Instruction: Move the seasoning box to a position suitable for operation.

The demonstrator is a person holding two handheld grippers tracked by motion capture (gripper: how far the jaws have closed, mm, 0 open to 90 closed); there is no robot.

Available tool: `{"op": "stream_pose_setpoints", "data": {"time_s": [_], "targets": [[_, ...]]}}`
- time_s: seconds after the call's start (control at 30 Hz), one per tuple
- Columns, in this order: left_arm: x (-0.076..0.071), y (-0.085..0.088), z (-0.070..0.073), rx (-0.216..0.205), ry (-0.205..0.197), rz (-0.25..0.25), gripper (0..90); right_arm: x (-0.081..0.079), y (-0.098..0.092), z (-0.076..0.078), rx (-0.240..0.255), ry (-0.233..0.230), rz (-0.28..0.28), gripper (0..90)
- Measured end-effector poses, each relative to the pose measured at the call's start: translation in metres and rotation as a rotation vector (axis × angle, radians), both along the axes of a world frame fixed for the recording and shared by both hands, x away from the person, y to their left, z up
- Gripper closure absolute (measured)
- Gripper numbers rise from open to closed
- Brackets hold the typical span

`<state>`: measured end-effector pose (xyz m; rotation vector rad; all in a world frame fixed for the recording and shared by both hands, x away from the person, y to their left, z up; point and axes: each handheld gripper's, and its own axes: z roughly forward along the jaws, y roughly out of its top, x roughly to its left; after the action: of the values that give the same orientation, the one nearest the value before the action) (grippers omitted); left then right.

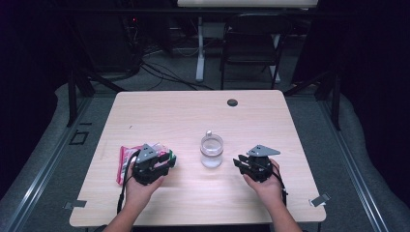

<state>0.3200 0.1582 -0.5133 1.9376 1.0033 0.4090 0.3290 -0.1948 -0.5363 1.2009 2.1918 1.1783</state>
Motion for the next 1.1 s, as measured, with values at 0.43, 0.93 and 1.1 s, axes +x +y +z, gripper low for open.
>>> {"op": "stream_pose_setpoints", "data": {"time_s": [0.43,0.93,1.1], "targets": [[0.02,-0.05,0.009,-0.002,0.027,-0.012,86.4,0.016,0.015,0.007,0.005,-0.038,0.047,84.0],[0.04,-0.08,-0.006,0.03,0.079,0.064,90.0,0.045,0.025,0.002,0.022,-0.012,0.054,90.0],[0.043,-0.083,-0.008,0.023,0.093,0.073,90.0,0.05,0.027,0.0,0.029,-0.012,0.062,90.0]]}}
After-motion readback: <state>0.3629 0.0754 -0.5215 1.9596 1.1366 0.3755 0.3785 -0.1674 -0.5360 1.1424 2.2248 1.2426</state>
